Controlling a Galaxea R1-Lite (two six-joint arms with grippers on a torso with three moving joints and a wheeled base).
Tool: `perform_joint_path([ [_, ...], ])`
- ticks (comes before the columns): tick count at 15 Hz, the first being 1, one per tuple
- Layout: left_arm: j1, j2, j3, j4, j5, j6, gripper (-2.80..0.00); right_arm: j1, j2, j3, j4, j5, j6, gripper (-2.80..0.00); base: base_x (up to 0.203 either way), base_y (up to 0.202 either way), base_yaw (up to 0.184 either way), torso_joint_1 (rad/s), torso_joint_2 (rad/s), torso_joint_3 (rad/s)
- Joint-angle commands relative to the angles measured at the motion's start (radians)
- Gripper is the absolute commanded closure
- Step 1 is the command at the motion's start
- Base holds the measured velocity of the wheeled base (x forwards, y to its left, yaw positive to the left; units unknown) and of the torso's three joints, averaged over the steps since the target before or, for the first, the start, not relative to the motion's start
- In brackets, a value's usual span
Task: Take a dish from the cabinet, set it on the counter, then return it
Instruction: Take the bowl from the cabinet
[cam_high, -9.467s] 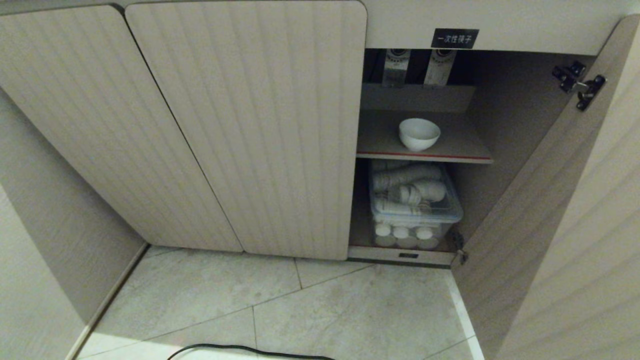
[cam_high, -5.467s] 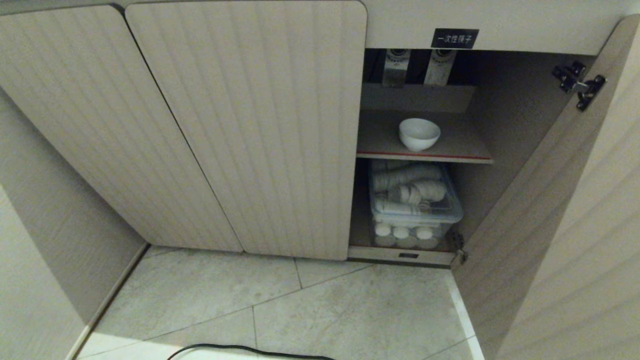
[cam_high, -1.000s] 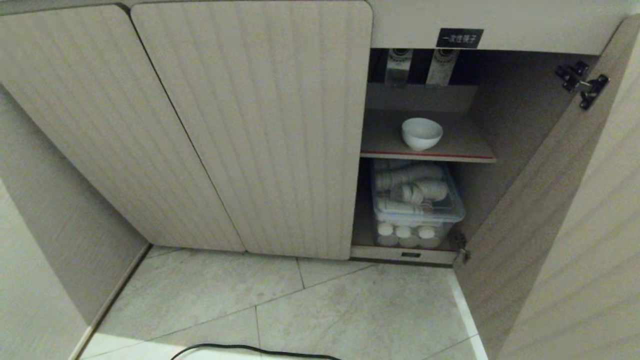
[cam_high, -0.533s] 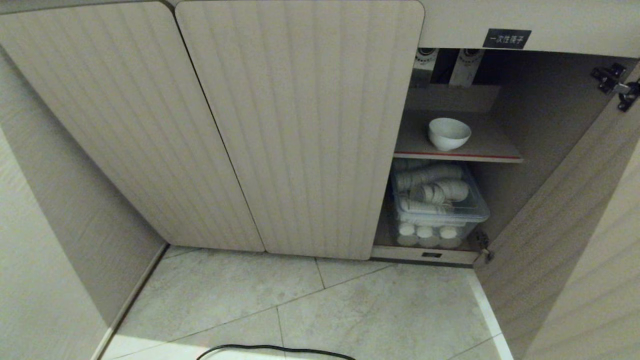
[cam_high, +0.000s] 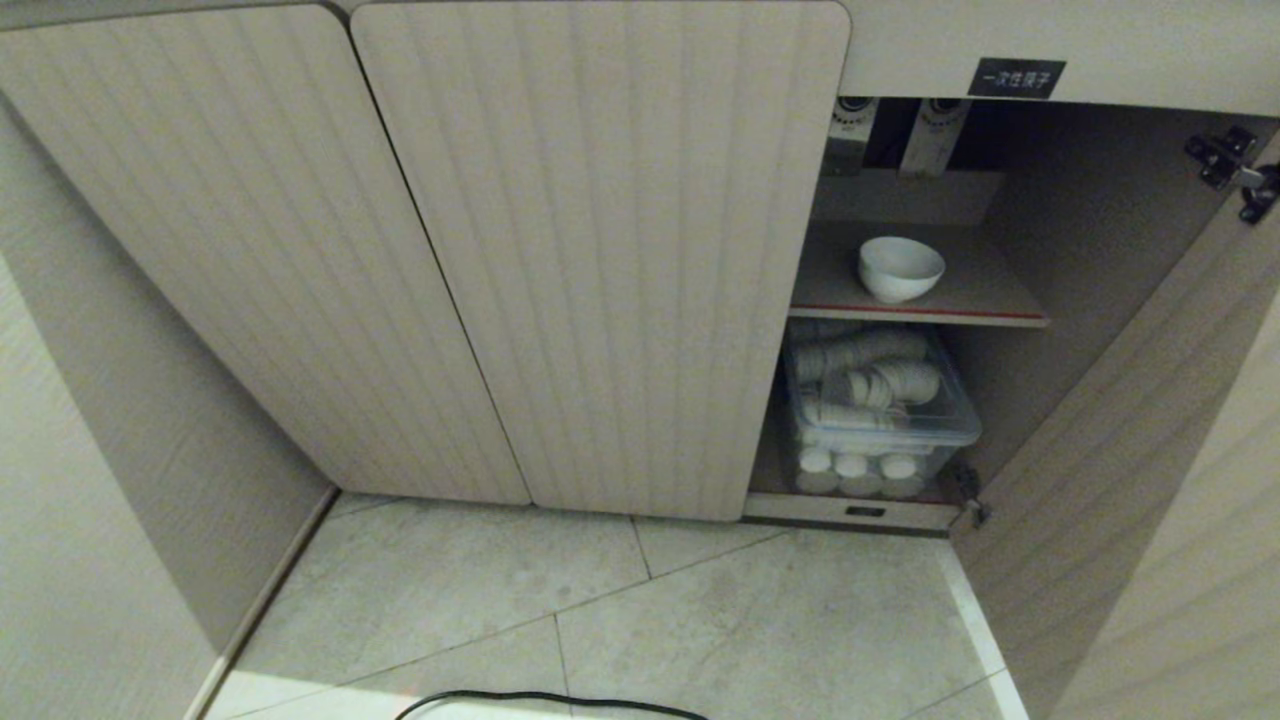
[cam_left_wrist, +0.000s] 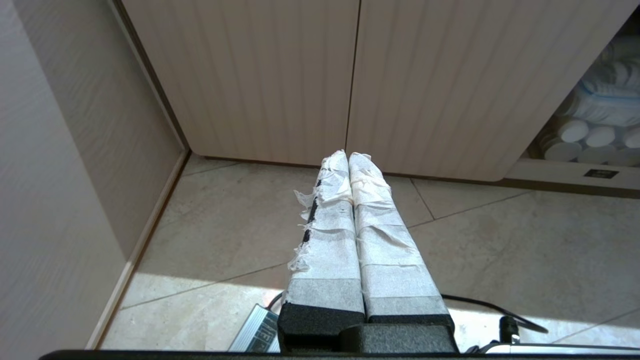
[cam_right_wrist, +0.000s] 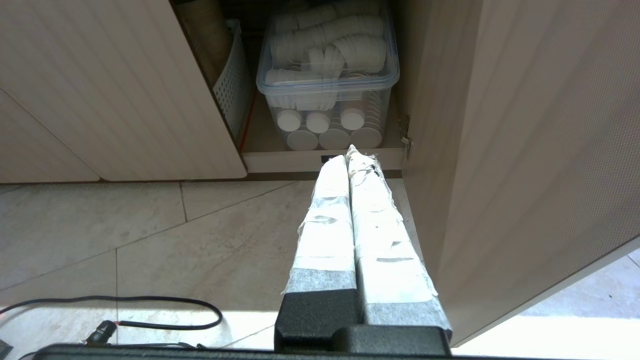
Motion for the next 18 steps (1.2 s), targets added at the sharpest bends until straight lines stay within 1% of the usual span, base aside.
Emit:
perform_joint_path([
  [1, 0.0, 0.0, 0.0, -0.001, 0.0, -0.001, 0.0, 0.0, 0.001, 0.0, -0.001, 0.0, 0.001, 0.0, 0.0, 0.0, 0.0, 0.0, 0.0, 0.0],
  [4, 0.0, 0.0, 0.001, -0.001, 0.0, -0.001, 0.0, 0.0, 0.001, 0.0, -0.001, 0.0, 0.0, 0.0, 0.0, 0.0, 0.0, 0.0, 0.0, 0.0],
  [5, 0.0, 0.0, 0.0, -0.001, 0.0, -0.001, 0.0, 0.0, 0.001, 0.0, -0.001, 0.0, 0.001, 0.0, 0.106, 0.0, -0.005, 0.002, 0.0, 0.008],
  [14, 0.0, 0.0, 0.001, -0.001, 0.0, -0.001, 0.0, 0.0, 0.001, 0.0, -0.001, -0.002, 0.001, 0.0, 0.193, 0.0, 0.002, 0.003, 0.0, 0.002],
  [15, 0.0, 0.0, 0.0, -0.001, 0.0, -0.001, 0.0, 0.0, 0.001, 0.0, -0.001, 0.0, 0.0, 0.0, 0.126, 0.0, 0.008, 0.017, 0.0, -0.002],
  [18, 0.0, 0.0, 0.0, -0.001, 0.0, -0.001, 0.0, 0.0, 0.001, 0.0, -0.001, -0.001, 0.0, 0.0, 0.0, 0.0, 0.0, 0.0, 0.0, 0.0],
])
